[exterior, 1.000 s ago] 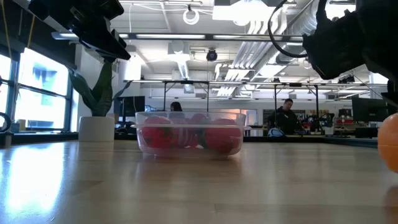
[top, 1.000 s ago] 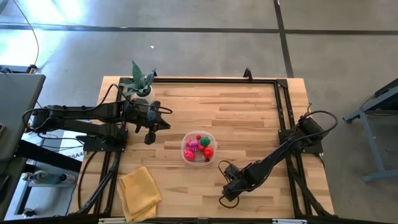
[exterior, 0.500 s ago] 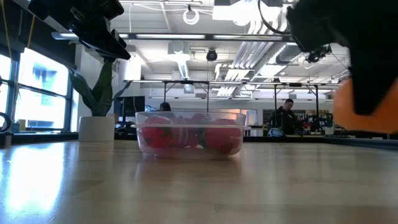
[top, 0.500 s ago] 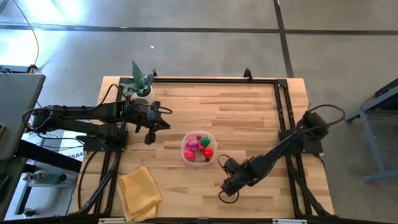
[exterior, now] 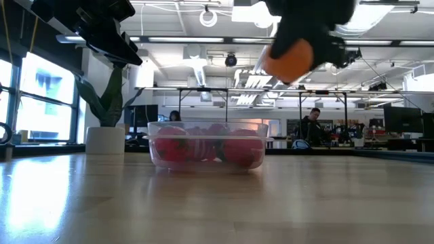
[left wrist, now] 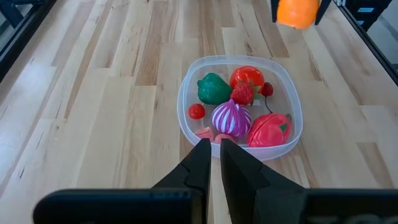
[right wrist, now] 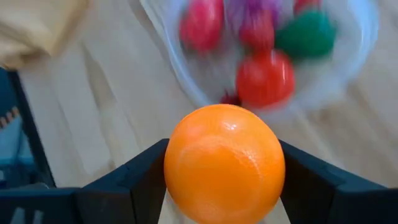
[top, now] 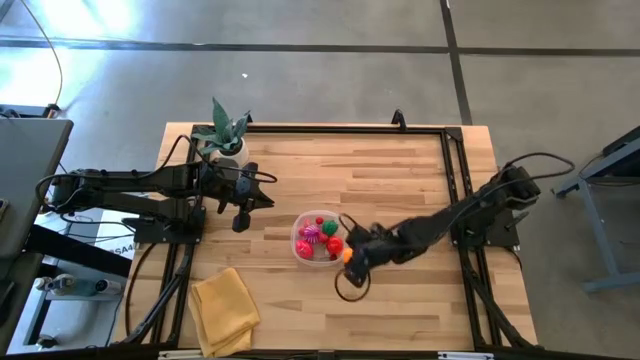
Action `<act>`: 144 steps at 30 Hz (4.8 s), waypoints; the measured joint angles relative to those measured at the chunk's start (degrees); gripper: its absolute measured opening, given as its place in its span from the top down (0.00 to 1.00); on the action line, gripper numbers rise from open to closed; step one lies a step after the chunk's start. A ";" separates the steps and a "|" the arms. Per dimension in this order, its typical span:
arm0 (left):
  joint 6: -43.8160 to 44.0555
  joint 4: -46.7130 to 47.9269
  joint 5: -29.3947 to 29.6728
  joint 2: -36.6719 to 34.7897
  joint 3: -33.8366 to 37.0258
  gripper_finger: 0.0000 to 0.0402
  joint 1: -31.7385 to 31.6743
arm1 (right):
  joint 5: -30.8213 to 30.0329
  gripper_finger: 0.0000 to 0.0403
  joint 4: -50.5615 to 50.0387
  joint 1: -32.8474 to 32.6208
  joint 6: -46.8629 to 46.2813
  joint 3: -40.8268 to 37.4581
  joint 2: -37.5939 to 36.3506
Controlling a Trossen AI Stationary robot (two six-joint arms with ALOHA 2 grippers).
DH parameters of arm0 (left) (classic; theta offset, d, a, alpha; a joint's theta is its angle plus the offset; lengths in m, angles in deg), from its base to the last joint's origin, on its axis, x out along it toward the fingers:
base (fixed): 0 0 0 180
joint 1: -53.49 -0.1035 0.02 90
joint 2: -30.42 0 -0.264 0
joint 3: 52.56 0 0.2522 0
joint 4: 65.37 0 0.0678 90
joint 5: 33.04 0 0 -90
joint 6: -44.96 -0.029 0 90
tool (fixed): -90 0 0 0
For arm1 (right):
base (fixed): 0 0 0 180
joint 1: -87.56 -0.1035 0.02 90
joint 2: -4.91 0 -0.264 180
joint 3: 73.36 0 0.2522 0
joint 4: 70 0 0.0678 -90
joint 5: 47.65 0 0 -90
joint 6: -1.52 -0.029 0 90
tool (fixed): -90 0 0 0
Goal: Pick and placing Produce into tupperware
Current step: Put the orange into the transparent container, then return to Home Position
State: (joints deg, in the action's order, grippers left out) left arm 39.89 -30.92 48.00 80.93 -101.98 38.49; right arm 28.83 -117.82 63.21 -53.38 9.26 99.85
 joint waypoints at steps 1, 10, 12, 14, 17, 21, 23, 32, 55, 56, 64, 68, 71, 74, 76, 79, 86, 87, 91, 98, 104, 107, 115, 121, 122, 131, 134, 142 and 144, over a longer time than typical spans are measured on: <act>0.02 0.02 0.00 0.02 0.00 0.94 0.00 | -0.04 0.40 1.23 1.03 2.10 0.04 -0.45; 0.00 0.02 0.00 0.00 0.00 0.94 0.00 | 2.90 0.40 14.53 10.01 17.54 0.16 0.48; 0.02 0.00 0.00 0.00 0.00 0.94 0.01 | 4.53 0.40 17.19 10.96 19.86 0.16 1.80; 0.01 0.00 -0.01 0.00 0.00 0.94 0.01 | 5.82 0.40 19.32 11.41 21.40 0.16 3.36; 0.00 0.00 -0.01 0.01 0.00 0.94 0.02 | 6.54 0.40 21.45 11.60 23.21 0.16 5.63; 0.01 0.00 0.00 0.00 0.00 0.94 0.02 | 7.16 0.40 24.11 11.46 25.25 0.16 8.08; 0.00 0.02 0.00 0.01 0.00 0.94 0.00 | 7.28 0.40 24.56 11.21 25.40 0.16 9.07; 0.00 0.00 -0.01 0.00 0.00 0.94 0.01 | 6.06 0.40 25.92 10.80 28.67 0.14 12.79; 0.01 0.00 -0.01 0.00 0.00 0.94 0.02 | 4.36 0.36 26.17 10.07 34.37 0.08 14.71; 0.00 0.00 0.00 0.01 0.00 0.94 0.00 | 4.39 0.36 26.17 10.07 34.41 0.08 14.71; 0.00 0.00 0.00 0.01 0.00 0.94 0.02 | 4.24 0.28 26.17 10.07 34.42 0.08 14.71; 0.00 0.00 -0.02 0.00 0.00 0.94 0.02 | 4.06 0.27 26.86 10.07 34.89 0.08 14.71; 0.02 0.00 -0.01 0.00 0.00 0.94 0.02 | 4.05 0.26 27.86 10.07 35.49 0.08 14.15; 0.02 0.00 0.00 0.00 0.00 0.94 0.00 | 3.79 0.26 28.10 10.06 35.62 0.53 12.05; 0.00 0.00 0.00 0.00 0.00 0.94 0.00 | 2.34 0.27 25.95 9.98 35.80 1.61 9.76; 0.02 0.00 0.00 0.00 0.00 0.94 0.01 | -2.18 0.29 20.29 9.36 35.99 3.19 4.60; 0.02 -0.01 -0.01 0.01 0.00 0.94 0.02 | -8.58 0.46 6.90 7.29 35.94 3.88 -11.00; 0.00 0.00 0.00 0.00 0.00 0.94 0.02 | -9.29 0.48 4.19 6.88 35.15 3.88 -12.95; 0.01 0.00 -0.01 0.00 0.00 0.94 0.01 | -16.17 0.57 -7.78 4.36 28.09 3.88 -20.31; 0.01 0.00 0.00 0.00 0.00 0.94 0.02 | -23.10 0.63 -14.51 -0.86 17.42 -2.58 -29.38; 0.00 0.00 -0.02 0.02 0.00 0.94 0.02 | -21.28 0.63 -4.43 -2.32 19.63 -14.67 -34.71; -0.36 0.54 -1.05 0.00 0.00 0.94 0.02 | -18.27 0.63 1.32 -2.30 22.16 -20.38 -37.17; -0.52 0.06 -0.46 0.02 0.02 0.94 0.01 | -14.89 0.65 14.59 -2.18 32.06 -31.78 -43.31; -0.53 -0.11 -0.36 0.00 0.02 0.94 0.01 | -14.79 0.79 17.49 1.53 40.98 -33.89 -47.60; -0.57 -0.52 0.12 0.00 0.02 0.94 0.00 | -14.32 0.83 17.37 2.46 42.08 -33.90 -48.47; 1.63 -1.30 3.00 0.00 0.02 0.94 0.02 | -0.77 0.98 16.35 15.34 47.30 -33.93 -60.19; 7.30 -0.28 1.84 0.00 0.02 0.94 0.00 | 7.72 0.98 16.65 20.59 49.17 -34.27 -65.29; 16.21 -0.42 0.38 0.00 0.02 0.94 0.02 | 17.38 1.00 18.78 28.55 49.82 -36.43 -75.87; 17.45 -0.41 2.98 0.00 0.02 0.94 0.02 | 18.10 1.00 18.31 29.14 49.59 -36.84 -77.07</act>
State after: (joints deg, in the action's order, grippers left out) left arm 57.33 -31.33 50.99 80.92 -101.96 38.51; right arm 46.93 -99.51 92.35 -3.79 -27.58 22.78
